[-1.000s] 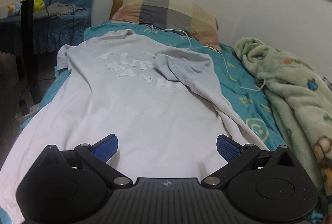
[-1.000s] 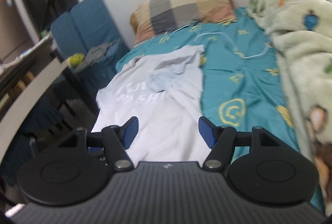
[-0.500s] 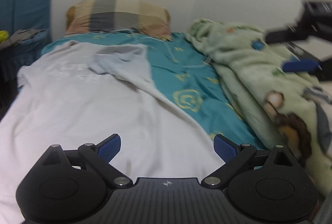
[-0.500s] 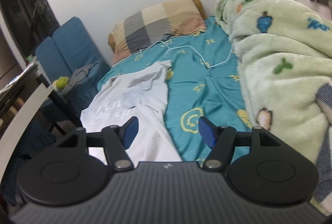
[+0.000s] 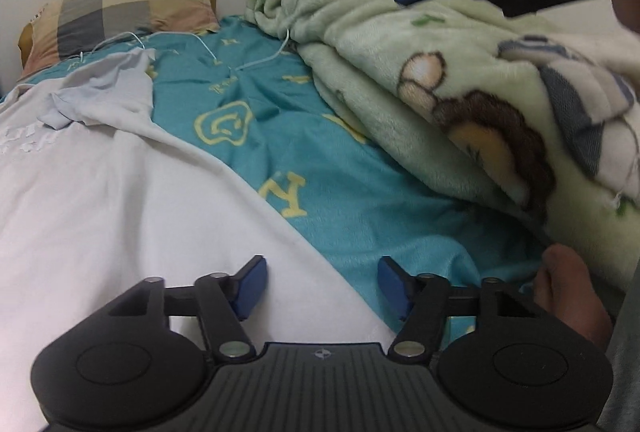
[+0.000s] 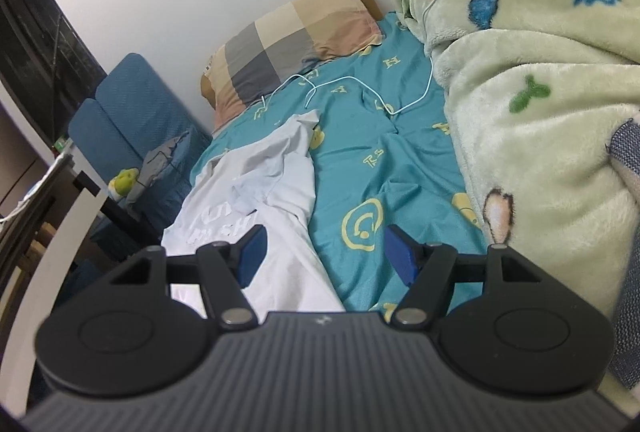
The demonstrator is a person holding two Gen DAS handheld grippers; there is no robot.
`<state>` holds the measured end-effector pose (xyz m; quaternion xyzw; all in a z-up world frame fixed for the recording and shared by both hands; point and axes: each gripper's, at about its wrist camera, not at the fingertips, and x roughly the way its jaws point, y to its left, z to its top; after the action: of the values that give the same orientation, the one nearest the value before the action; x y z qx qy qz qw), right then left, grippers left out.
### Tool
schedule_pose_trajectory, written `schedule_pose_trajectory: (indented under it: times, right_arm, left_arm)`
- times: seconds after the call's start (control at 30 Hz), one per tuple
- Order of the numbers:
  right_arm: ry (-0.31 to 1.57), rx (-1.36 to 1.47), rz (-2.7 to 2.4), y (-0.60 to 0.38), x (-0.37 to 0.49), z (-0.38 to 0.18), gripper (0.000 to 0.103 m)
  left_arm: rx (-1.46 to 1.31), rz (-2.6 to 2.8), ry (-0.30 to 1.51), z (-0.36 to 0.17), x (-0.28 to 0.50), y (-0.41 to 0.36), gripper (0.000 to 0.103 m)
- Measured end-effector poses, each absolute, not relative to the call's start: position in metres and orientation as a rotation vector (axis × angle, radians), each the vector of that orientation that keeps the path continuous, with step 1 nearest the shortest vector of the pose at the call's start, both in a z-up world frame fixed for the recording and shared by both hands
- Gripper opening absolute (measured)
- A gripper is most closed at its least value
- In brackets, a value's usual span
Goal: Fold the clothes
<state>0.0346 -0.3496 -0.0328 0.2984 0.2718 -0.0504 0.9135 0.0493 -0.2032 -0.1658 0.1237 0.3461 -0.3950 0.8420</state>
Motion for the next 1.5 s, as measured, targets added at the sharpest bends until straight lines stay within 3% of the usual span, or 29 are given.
schedule_pose_trajectory:
  times: [0.07, 0.13, 0.23, 0.6, 0.83, 1.0, 1.07, 1.23, 1.5]
  right_arm:
    - [0.565, 0.614, -0.108, -0.349, 0.036, -0.034, 0.068]
    - [0.57, 0.612, -0.118, -0.348, 0.037, -0.035, 0.068]
    - [0.589, 0.607, -0.137, -0.348, 0.041, -0.039, 0.068]
    - [0.631, 0.616, -0.171, -0.35, 0.045, -0.046, 0.068]
    - [0.67, 0.623, -0.123, -0.341, 0.054, -0.051, 0.068]
    - [0.698, 0.628, -0.105, -0.338, 0.06, -0.055, 0.068]
    - [0.708, 0.635, -0.097, -0.338, 0.062, -0.057, 0.068]
    - [0.719, 0.671, -0.079, -0.34, 0.064, -0.06, 0.068]
    - [0.716, 0.666, -0.067, -0.338, 0.063, -0.059, 0.068]
  left_arm:
    - [0.29, -0.829, 0.714, -0.171, 0.048, -0.205, 0.045]
    - [0.293, -0.817, 0.71, -0.171, 0.048, -0.203, 0.008]
    - [0.209, -0.82, 0.728, -0.161, 0.054, -0.19, 0.002]
    - [-0.197, -0.731, 0.834, -0.071, 0.077, -0.064, 0.001]
    - [-0.113, -0.387, 1.035, -0.095, 0.112, 0.006, 0.002]
    - [-0.111, -0.395, 1.084, -0.103, 0.118, 0.006, 0.003]
    - [-0.106, -0.407, 1.092, -0.104, 0.119, 0.004, 0.011]
    - [-0.018, -0.454, 1.026, -0.089, 0.099, -0.013, 0.043]
    - [0.259, -0.666, 0.893, -0.083, 0.051, -0.092, 0.046]
